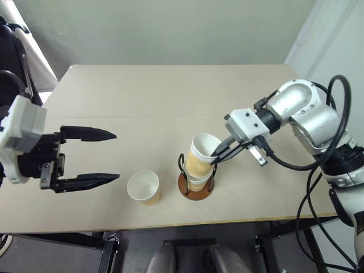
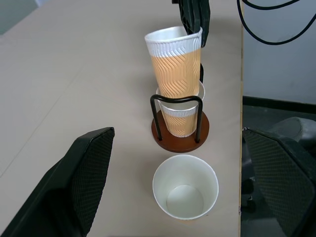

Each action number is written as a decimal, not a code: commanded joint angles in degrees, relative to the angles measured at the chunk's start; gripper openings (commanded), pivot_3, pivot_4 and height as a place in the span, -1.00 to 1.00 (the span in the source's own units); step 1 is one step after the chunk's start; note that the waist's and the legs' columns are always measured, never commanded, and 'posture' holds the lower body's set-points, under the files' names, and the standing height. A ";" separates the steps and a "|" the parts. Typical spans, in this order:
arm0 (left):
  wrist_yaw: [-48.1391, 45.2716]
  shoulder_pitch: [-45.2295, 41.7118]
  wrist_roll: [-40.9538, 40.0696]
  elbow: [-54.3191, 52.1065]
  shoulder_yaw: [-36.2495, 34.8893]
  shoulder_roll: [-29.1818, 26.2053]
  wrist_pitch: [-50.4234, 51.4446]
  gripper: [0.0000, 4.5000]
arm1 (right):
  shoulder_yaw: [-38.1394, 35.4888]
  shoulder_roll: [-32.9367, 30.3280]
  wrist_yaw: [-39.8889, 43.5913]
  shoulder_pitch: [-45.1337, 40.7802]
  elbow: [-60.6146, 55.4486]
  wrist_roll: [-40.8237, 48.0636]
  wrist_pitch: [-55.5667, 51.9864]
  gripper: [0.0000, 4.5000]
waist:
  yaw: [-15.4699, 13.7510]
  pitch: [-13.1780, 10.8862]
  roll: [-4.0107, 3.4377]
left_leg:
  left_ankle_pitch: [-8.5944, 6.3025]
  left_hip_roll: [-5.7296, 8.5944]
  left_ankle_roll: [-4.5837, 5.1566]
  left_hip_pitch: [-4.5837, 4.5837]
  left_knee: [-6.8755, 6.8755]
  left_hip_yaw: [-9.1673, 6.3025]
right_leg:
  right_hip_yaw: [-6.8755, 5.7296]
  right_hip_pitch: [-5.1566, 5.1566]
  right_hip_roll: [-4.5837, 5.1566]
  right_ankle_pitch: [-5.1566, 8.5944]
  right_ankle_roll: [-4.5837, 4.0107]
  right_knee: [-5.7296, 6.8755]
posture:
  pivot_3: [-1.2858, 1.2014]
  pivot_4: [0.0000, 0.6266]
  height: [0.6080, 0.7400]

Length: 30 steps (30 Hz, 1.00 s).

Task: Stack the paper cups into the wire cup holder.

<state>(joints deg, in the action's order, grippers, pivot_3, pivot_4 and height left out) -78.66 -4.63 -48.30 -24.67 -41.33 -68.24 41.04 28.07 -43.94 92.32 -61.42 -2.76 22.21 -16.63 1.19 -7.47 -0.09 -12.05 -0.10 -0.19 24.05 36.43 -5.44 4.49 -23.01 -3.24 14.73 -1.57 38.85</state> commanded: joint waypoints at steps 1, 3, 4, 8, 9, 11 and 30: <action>-0.01 0.58 -0.63 -1.14 -2.17 -0.67 0.33 1.00 | 0.16 -0.32 0.17 -1.10 -1.41 0.58 0.38 -0.98 | 0.00 0.00 0.00 | 0.00 0.00 0.00 0.00 0.00 0.00 | 0.00 0.00 0.00 0.00 0.00 0.00 | 0.03 -0.52 1.00; 0.21 0.55 -0.75 -1.17 -2.02 -0.78 0.30 1.00 | 0.36 0.28 0.17 -1.14 -0.89 -0.77 1.15 -0.98 | 0.00 0.00 0.00 | 0.00 -0.01 0.00 0.00 0.00 0.00 | 0.00 0.00 0.00 0.00 0.00 0.00 | 0.03 -0.52 1.00; 0.35 0.51 -0.69 -1.13 -1.87 -0.86 0.26 1.00 | 0.49 0.55 0.17 -1.24 -0.57 -1.14 1.37 -0.98 | 0.00 0.00 0.00 | 0.00 -0.01 0.00 0.00 0.00 0.00 | 0.00 0.00 -0.01 0.00 0.00 0.00 | 0.03 -0.52 1.00; 0.44 0.53 -0.33 -0.86 -1.48 -1.01 0.01 1.00 | -0.05 2.21 0.17 -1.58 0.85 -2.33 0.34 -0.82 | 0.00 0.00 0.00 | 0.00 -0.02 0.00 0.00 -0.01 0.00 | 0.00 -0.01 -0.01 0.00 -0.01 0.00 | 0.03 -0.52 1.00; 0.37 0.47 -0.30 -0.72 -1.40 -1.09 -0.05 1.00 | -0.28 2.61 0.17 -1.62 1.24 -2.68 0.14 -0.73 | 0.00 0.00 0.00 | 0.00 -0.02 0.00 0.00 -0.01 0.00 | 0.00 -0.01 -0.01 0.00 -0.01 0.00 | 0.03 -0.52 1.00; 0.09 0.32 -0.11 -0.35 -1.22 -1.40 -0.23 1.00 | -0.54 3.04 0.17 -1.62 1.72 -3.09 0.06 -0.42 | 0.00 0.00 0.00 | 0.00 -0.02 0.00 0.00 -0.01 0.00 | 0.00 -0.01 -0.01 0.00 -0.01 0.00 | 0.03 -0.52 1.00; 0.64 -13.19 14.60 9.97 28.39 -1.63 -10.86 1.00 | -36.62 -19.86 -2.09 24.15 -11.07 24.72 -20.89 0.99 | -1.83 0.10 0.33 | -0.15 0.04 -0.22 0.02 -0.11 -0.09 | 0.03 0.07 0.01 0.14 -0.20 -0.15 | 0.03 -0.52 1.00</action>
<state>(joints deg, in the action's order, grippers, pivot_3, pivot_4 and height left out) -78.29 -16.30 -35.71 -15.89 -15.17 -70.33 31.91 -3.82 -62.51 91.47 -37.95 -10.52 44.23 -35.70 -0.64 -7.37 0.24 -12.19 -0.05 -0.43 24.05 36.28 -5.54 4.53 -22.95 -3.24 14.87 -1.76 38.75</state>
